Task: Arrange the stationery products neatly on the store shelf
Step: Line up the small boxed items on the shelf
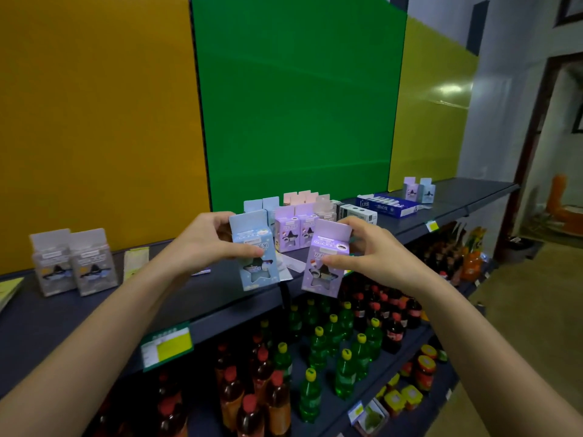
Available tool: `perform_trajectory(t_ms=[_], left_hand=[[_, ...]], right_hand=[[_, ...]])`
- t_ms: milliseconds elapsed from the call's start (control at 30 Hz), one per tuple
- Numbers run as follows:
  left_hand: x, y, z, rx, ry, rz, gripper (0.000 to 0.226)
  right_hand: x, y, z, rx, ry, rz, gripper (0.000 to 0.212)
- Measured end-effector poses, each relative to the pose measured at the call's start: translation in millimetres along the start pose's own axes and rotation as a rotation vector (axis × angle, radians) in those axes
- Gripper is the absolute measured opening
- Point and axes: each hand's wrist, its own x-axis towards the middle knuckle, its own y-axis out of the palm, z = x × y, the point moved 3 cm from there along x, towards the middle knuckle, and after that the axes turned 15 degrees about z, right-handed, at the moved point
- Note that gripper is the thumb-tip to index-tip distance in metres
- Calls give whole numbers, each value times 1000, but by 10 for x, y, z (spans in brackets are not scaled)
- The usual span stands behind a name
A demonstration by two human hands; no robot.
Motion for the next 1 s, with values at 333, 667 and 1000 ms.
perform_trajectory(t_ms=[333, 667, 1000], left_hand=[[881, -73, 106, 26, 0, -47, 27], [1282, -397, 148, 109, -66, -184, 25], [1674, -594, 280, 221, -175, -402, 26]], right_hand=[[761, -520, -541, 19, -64, 76, 44], [1480, -920, -812, 84, -157, 176, 33], [2203, -1289, -829, 58, -383, 235, 45]])
